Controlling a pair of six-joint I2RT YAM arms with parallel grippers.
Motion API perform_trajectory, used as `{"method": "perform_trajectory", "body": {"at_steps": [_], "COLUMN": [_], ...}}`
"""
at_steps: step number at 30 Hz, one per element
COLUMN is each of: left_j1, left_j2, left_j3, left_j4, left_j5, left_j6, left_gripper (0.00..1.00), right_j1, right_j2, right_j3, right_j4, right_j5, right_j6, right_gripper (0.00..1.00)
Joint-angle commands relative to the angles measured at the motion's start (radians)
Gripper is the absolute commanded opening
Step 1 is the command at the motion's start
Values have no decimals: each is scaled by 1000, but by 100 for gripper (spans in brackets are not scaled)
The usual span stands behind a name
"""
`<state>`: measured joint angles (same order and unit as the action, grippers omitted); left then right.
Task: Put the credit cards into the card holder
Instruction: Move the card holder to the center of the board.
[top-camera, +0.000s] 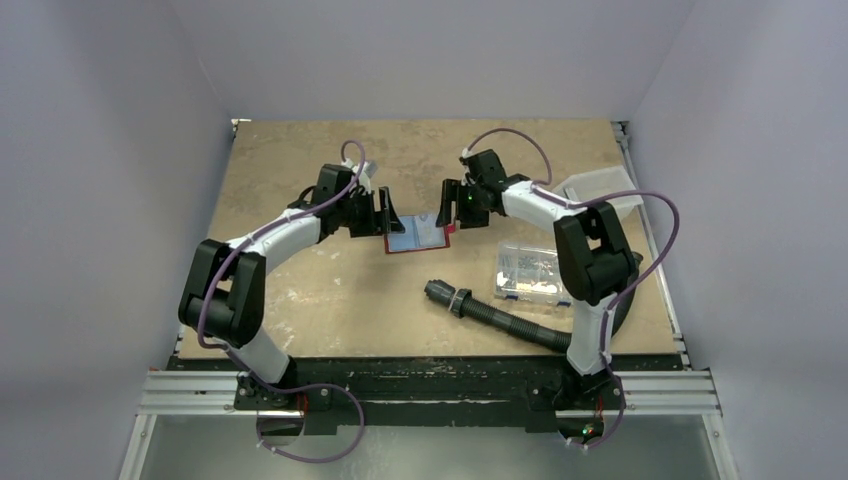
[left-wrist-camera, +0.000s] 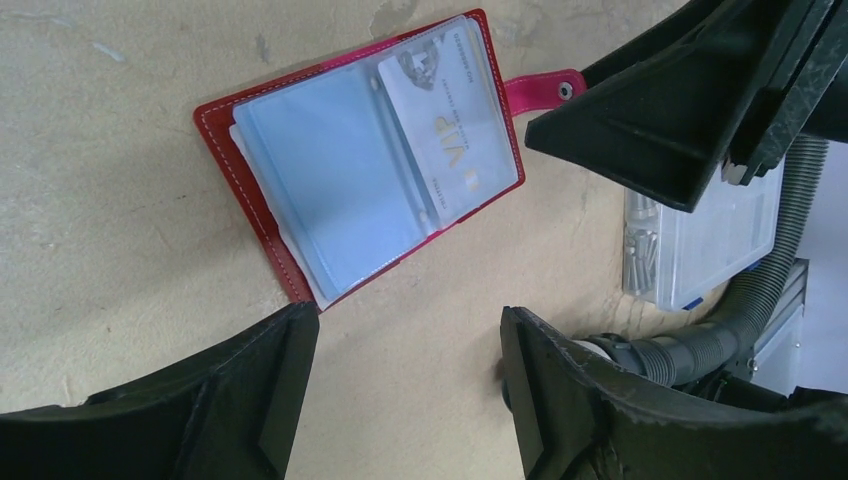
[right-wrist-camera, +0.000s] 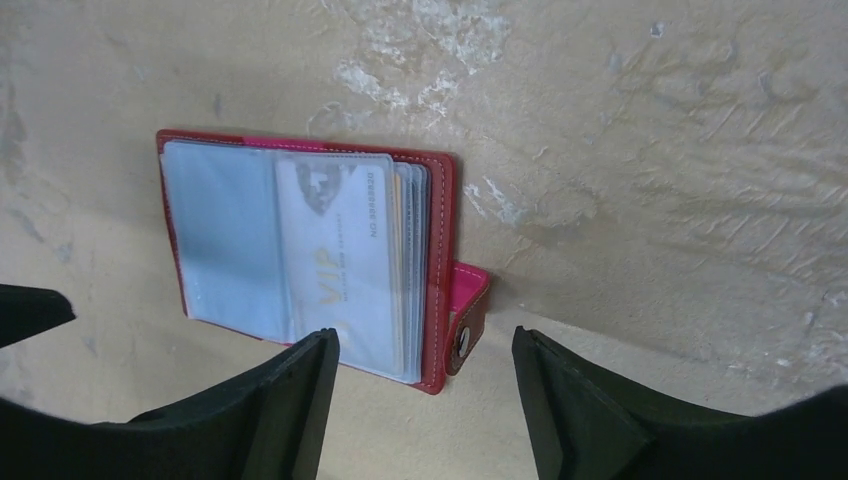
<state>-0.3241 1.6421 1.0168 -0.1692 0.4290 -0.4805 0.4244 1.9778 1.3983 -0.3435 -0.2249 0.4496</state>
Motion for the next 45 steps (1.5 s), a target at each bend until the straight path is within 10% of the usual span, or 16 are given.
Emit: {"method": "perform_trajectory", "body": {"at_steps": [1, 10, 21, 45], "left_j1": [-6, 3, 53, 111], "left_j2": [-47, -93, -200, -198], "left_j3": [12, 5, -25, -31], "left_j4": [-3, -7, 3, 4], "left_j5": [-39, -97, -203, -199], "left_j6": [41, 47, 49, 42], "left_gripper": [72, 71, 71, 70], "right_j1": [22, 83, 183, 306], "right_j2": [-31, 94, 323, 474], "right_j3": [-11, 131, 532, 621], "right_j4": [34, 59, -6, 250], "right_j5": [133, 209, 12, -21], "right_j6": [10, -131, -209, 647], "right_gripper": [67, 0, 0, 0]}}
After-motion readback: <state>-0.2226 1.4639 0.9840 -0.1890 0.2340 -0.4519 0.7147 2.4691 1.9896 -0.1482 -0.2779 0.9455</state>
